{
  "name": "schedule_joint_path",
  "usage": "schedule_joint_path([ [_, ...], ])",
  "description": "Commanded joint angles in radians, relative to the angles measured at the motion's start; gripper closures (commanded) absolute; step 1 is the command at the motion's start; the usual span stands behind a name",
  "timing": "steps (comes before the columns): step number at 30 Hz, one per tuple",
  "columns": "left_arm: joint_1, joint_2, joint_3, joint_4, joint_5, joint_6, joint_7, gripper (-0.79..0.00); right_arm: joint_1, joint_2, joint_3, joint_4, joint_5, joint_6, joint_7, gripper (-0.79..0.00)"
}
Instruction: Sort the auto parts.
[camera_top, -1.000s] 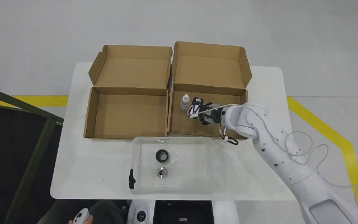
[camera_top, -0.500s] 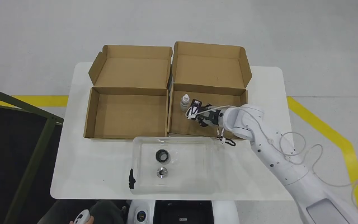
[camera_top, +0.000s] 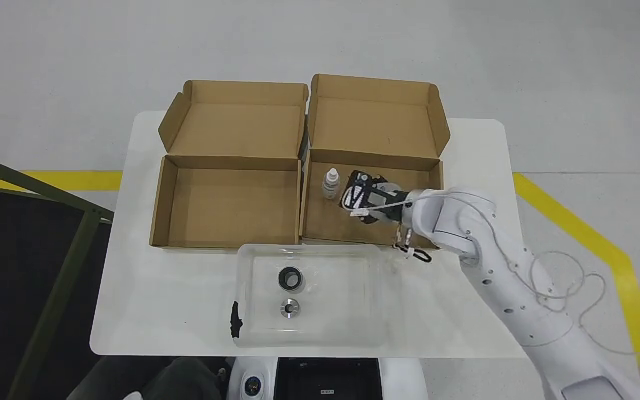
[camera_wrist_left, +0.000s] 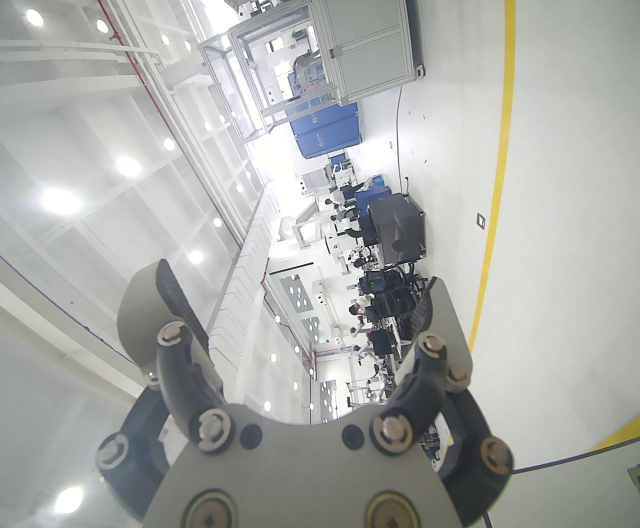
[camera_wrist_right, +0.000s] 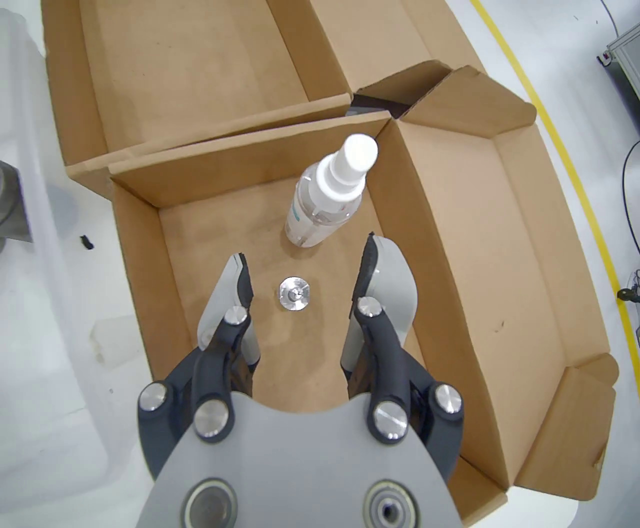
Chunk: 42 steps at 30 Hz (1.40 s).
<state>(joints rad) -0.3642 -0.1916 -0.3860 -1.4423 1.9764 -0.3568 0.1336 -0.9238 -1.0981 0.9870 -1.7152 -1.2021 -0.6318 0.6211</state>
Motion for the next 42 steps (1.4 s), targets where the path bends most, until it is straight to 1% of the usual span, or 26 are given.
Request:
schedule_joint_path([
  [1, 0.000, 0.000, 0.000, 0.000, 0.000, 0.000, 0.000, -0.785, -0.033, 0.005, 0.010, -0.046, 0.003, -0.009, 0.005, -0.437],
  [7, 0.000, 0.000, 0.000, 0.000, 0.000, 0.000, 0.000, -0.785, -0.114, 0.014, 0.011, -0.181, 0.000, -0.020, 0.007, -0.480],
  [12, 0.000, 0.000, 0.000, 0.000, 0.000, 0.000, 0.000, -0.785, -0.152, 0.016, -0.003, -0.271, -0.009, -0.015, 0.002, -0.560],
  [14, 0.000, 0.000, 0.000, 0.000, 0.000, 0.000, 0.000, -0.785, -0.160, 0.015, -0.017, -0.299, -0.017, -0.016, 0.000, -0.557],
  [15, 0.000, 0.000, 0.000, 0.000, 0.000, 0.000, 0.000, -0.785, -0.162, 0.014, -0.027, -0.309, -0.023, -0.022, 0.001, -0.542],
  [18, 0.000, 0.000, 0.000, 0.000, 0.000, 0.000, 0.000, -0.785, -0.160, 0.008, -0.069, -0.326, -0.031, -0.033, -0.003, -0.563],
  [19, 0.000, 0.000, 0.000, 0.000, 0.000, 0.000, 0.000, -0.785, -0.157, 0.005, -0.083, -0.326, -0.032, -0.031, -0.004, -0.576],
  [23, 0.000, 0.000, 0.000, 0.000, 0.000, 0.000, 0.000, -0.785, -0.142, -0.007, -0.137, -0.316, -0.046, -0.016, -0.011, -0.563],
  [27, 0.000, 0.000, 0.000, 0.000, 0.000, 0.000, 0.000, -0.785, -0.127, -0.019, -0.190, -0.289, -0.060, -0.011, -0.014, -0.585],
  [29, 0.000, 0.000, 0.000, 0.000, 0.000, 0.000, 0.000, -0.785, -0.119, -0.025, -0.214, -0.268, -0.067, -0.009, -0.013, -0.548],
  [39, 0.000, 0.000, 0.000, 0.000, 0.000, 0.000, 0.000, -0.785, -0.098, -0.052, -0.306, -0.199, -0.118, -0.004, -0.033, -0.548],
  [42, 0.000, 0.000, 0.000, 0.000, 0.000, 0.000, 0.000, -0.785, -0.091, -0.059, -0.321, -0.173, -0.134, -0.001, -0.042, -0.536],
])
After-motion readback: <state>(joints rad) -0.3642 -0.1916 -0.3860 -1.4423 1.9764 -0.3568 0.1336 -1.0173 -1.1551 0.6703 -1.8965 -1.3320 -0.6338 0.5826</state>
